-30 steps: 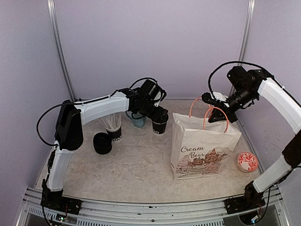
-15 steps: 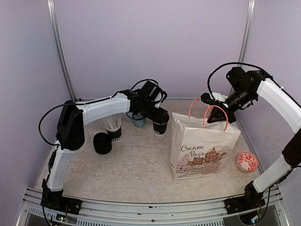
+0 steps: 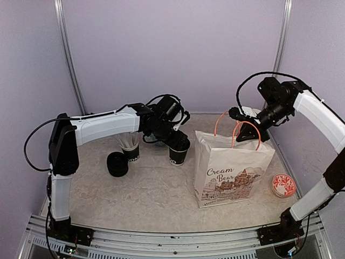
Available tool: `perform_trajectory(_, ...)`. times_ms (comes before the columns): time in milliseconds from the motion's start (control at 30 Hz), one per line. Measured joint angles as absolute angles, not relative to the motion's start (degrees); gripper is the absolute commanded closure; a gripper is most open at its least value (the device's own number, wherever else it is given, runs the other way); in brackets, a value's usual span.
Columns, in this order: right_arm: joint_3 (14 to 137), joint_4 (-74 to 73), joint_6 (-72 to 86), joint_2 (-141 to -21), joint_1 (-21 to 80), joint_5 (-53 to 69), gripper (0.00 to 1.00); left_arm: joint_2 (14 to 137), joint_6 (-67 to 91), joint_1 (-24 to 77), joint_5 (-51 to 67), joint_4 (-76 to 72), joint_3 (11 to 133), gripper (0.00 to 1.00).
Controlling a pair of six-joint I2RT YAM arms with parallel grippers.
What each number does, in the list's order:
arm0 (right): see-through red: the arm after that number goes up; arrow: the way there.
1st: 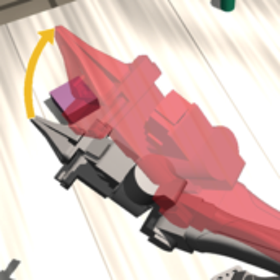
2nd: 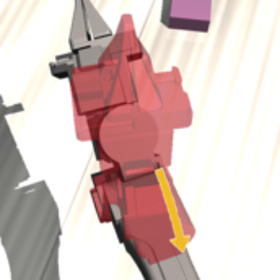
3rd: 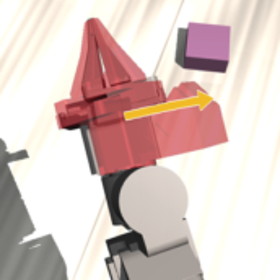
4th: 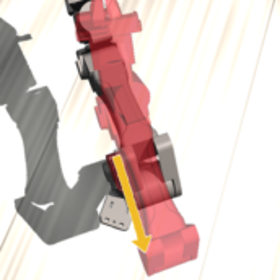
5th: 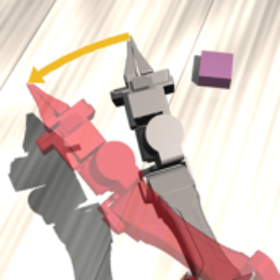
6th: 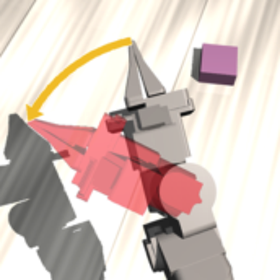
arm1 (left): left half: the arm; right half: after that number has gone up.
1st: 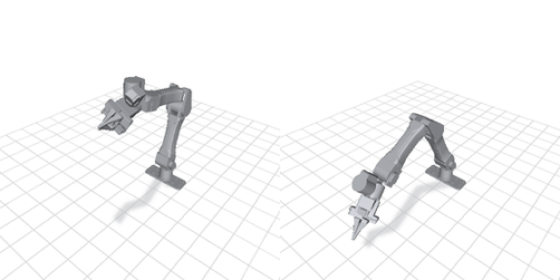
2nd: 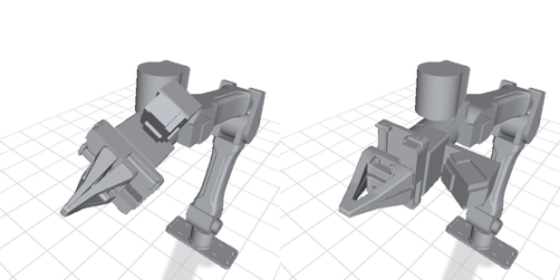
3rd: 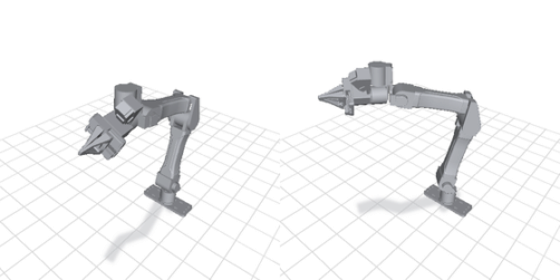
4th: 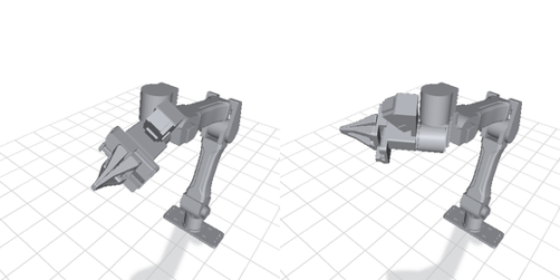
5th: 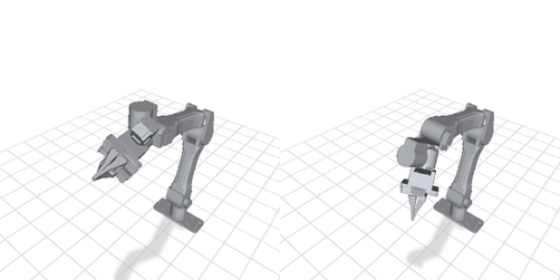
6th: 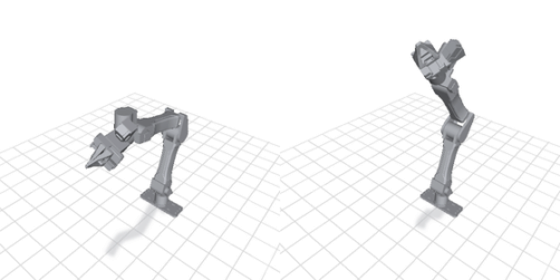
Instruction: Pack the takeout coffee
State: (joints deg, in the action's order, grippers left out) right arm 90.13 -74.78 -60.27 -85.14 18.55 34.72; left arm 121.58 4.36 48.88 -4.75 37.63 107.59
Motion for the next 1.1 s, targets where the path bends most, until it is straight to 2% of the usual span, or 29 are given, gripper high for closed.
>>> perform_trajectory(233,90.15,-74.19,-59.2,-85.14,20.67,34.87,1.0,106.72,4.97,54.43,-4.78,42.54,95.59,0.33)
perform_trajectory(600,91.7,-73.36,-55.77,-85.36,25.47,35.18,1.0,96.55,10.15,60.36,-3.7,44.29,81.17,0.33)
perform_trajectory(833,93.86,-72.29,-53.71,-87.61,26.44,35.7,1.0,92.18,14.37,62.26,-3.22,45.95,74.76,0.23)
perform_trajectory(1033,93.86,-71.53,-52.8,-88.09,26.87,35.97,1.0,90.15,17.12,64.93,-2.39,48.1,73.6,0.11)
perform_trajectory(1100,93.86,-71.46,-52.8,-88.09,27.03,35.99,1.0,90.06,17.78,65.73,-2.26,48.8,73.6,0.1)
